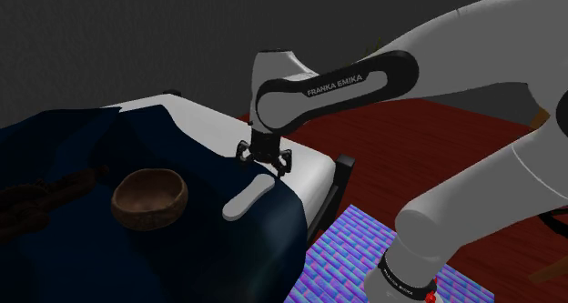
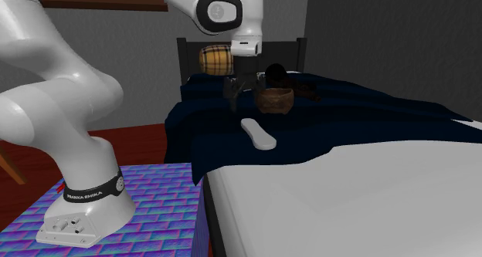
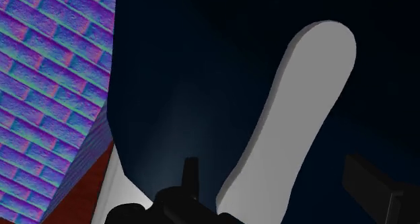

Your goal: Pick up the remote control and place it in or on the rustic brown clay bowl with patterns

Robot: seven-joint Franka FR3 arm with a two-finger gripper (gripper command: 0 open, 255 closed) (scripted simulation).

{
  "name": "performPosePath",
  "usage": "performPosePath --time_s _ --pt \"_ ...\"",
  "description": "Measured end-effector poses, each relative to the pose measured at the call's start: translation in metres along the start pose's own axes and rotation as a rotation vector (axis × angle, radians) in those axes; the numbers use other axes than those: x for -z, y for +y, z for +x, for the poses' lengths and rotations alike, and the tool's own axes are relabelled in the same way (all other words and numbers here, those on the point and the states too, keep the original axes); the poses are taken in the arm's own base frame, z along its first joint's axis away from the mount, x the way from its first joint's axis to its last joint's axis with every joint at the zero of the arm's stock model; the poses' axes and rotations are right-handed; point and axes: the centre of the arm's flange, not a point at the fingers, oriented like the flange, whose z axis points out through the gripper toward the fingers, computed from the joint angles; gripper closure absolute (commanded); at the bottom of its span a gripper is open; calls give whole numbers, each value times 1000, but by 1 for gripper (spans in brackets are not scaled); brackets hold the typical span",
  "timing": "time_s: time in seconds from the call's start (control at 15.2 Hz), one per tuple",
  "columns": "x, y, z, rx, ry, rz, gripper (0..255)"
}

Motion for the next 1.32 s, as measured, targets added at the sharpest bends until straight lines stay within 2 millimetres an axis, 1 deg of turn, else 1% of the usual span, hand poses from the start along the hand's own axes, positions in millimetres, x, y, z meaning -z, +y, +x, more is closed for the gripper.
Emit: performPosePath --time_s 0.07,0.2,0.26,0.46,0.73,0.86,1.19,1.25,1.32 --pt "-12 -7 0 -63 3 -5 0" --pt "-27 -27 9 -186 10 -11 0" --pt "-34 -31 10 -230 12 -14 0" --pt "-53 -37 14 -271 13 -14 0" --pt "-76 -39 12 -276 13 -14 0" --pt "-81 -37 13 -277 12 -14 0" --pt "-83 -38 13 -277 13 -14 0" --pt "-83 -38 13 -277 13 -14 255" --pt "-83 -37 13 -277 13 -14 255"
